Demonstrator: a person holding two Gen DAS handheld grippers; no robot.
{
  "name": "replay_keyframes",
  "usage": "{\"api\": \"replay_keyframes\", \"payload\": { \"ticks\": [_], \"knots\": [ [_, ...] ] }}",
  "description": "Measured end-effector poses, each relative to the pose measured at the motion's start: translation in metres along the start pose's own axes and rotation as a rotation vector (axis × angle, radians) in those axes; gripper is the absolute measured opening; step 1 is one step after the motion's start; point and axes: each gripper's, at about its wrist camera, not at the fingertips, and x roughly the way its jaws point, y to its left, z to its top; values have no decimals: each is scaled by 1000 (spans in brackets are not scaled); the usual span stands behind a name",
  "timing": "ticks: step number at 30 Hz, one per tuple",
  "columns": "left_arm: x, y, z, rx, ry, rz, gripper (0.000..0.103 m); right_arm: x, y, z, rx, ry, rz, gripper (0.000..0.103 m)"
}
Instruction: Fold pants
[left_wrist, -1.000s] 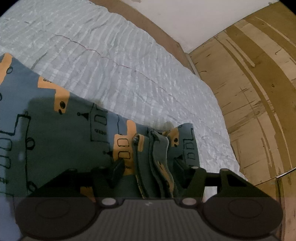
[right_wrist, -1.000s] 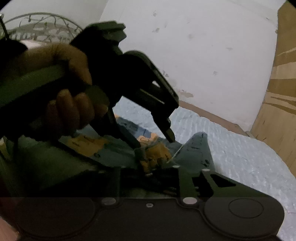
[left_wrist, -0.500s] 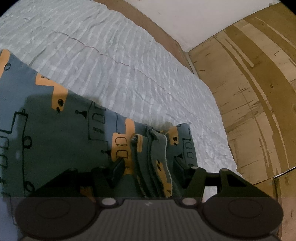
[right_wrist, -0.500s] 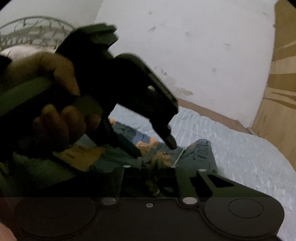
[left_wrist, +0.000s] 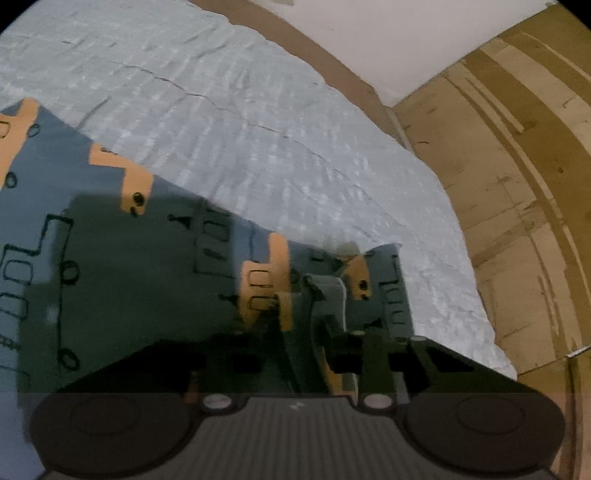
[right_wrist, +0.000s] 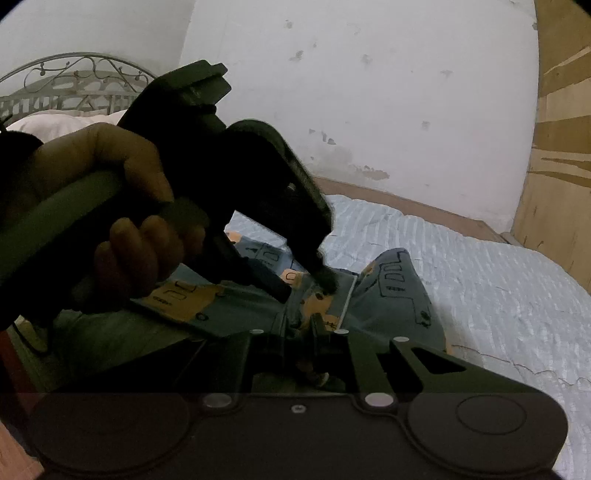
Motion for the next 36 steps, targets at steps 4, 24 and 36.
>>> {"api": "replay_keyframes", "payload": {
  "ticks": [4, 24, 36],
  "knots": [
    [-1, 1, 0, -7, 1, -13, 20, 0, 1, -1, 11, -2, -2, 13],
    [-71, -16, 16, 125, -96, 37, 13, -16, 11, 35, 116, -81, 89, 13],
    [-137, 19, 22, 146, -152, 128, 13, -11, 37, 62, 59, -70, 241, 13]
  ]
}}
